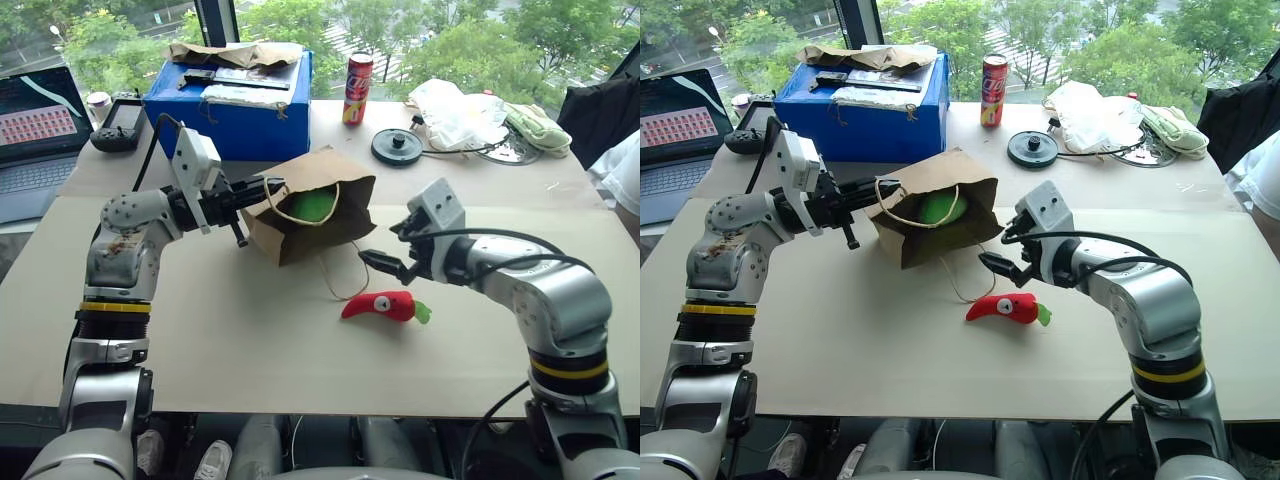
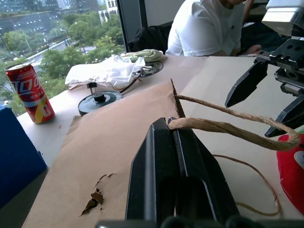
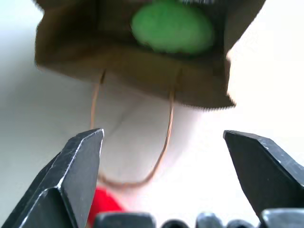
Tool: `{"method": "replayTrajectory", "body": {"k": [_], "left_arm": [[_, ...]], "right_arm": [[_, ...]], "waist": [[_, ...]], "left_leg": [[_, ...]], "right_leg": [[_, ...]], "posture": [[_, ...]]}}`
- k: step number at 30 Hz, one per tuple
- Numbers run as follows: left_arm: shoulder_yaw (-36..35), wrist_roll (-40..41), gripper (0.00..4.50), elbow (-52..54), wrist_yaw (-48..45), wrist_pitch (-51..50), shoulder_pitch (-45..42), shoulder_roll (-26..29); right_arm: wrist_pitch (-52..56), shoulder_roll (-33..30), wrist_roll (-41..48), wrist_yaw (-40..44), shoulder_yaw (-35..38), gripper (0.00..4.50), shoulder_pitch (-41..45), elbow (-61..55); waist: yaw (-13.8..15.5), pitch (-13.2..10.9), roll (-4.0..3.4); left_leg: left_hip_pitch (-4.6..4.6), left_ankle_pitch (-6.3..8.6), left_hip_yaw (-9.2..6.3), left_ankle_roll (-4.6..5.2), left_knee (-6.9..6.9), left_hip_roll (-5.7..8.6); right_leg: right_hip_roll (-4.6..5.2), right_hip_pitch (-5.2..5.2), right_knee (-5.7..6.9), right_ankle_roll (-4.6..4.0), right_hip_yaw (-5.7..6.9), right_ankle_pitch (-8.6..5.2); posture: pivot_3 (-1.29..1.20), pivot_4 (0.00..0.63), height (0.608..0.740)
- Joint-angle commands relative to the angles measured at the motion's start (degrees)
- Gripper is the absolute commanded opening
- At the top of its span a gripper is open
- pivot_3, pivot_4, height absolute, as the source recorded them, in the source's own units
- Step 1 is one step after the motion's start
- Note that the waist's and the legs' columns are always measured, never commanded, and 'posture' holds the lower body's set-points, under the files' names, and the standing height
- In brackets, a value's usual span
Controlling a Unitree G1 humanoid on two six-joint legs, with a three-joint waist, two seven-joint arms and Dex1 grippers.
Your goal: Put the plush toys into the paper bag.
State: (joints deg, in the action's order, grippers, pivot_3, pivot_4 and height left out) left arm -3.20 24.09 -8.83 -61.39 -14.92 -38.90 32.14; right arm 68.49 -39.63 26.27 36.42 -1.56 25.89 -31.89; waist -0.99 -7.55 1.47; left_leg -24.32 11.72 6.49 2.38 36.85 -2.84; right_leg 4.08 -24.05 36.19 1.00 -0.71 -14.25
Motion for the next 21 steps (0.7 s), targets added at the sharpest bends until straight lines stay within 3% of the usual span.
{"method": "replayTrajectory", "body": {"k": [1, 6, 15, 18, 21], "left_arm": [[-0.5, 0.2, 0.0, 1.4, 0.0, 0.9, -0.9, 0.2], [-0.4, 0.2, 0.0, 1.4, 0.1, 0.9, -0.9, 0.1], [-0.4, 0.1, 0.0, 1.6, 0.2, 0.7, -0.8, 0.1], [-0.6, 0.2, 0.0, 1.7, 0.2, 0.6, -0.7, 0.4], [-0.6, 0.3, 0.0, 1.9, 0.2, 0.6, -0.6, 0.6]], "right_arm": [[-5.8, -11.3, -1.0, 7.0, -1.6, 4.48, -7.1, -4.7], [-11.5, -15.9, -5.2, 7.8, -6.9, 4.48, -10.6, -2.0], [-12.5, -10.7, -8.2, 4.7, -10.7, 4.48, -7.8, 2.2], [-12.2, -9.9, -8.6, 4.2, -11.0, 3.8, -7.7, 2.5], [-12.1, -9.6, -8.8, 4.0, -11.0, 2.81, -7.7, 2.5]], "waist": [[0.2, 0.0, -0.04], [0.0, 0.0, 0.0], [0.4, 0.0, 0.01], [0.5, 0.0, 0.01], [0.6, 0.0, 0.01]], "left_leg": [[-0.01, 0.0, -0.01, 0.0, 0.0, 0.01], [0.09, 0.0, 0.01, 0.0, 0.04, 0.02], [0.03, 0.0, -0.01, 0.0, 0.07, 0.02], [0.03, 0.0, -0.01, 0.0, 0.07, 0.02], [0.03, 0.0, -0.01, 0.0, 0.07, 0.03]], "right_leg": [[0.0, -0.01, 0.01, -0.01, -0.02, 0.01], [-0.01, 0.06, 0.01, 0.01, -0.13, -0.01], [-0.04, 0.04, 0.0, 0.02, -0.12, -0.01], [-0.02, 0.05, -0.01, 0.02, -0.1, -0.01], [-0.02, 0.05, -0.01, 0.02, -0.1, -0.01]], "posture": [[0.0, 0.15, 0.739], [0.0, 0.15, 0.739], [0.0, 0.15, 0.739], [0.0, 0.15, 0.739], [0.0, 0.15, 0.739]]}}
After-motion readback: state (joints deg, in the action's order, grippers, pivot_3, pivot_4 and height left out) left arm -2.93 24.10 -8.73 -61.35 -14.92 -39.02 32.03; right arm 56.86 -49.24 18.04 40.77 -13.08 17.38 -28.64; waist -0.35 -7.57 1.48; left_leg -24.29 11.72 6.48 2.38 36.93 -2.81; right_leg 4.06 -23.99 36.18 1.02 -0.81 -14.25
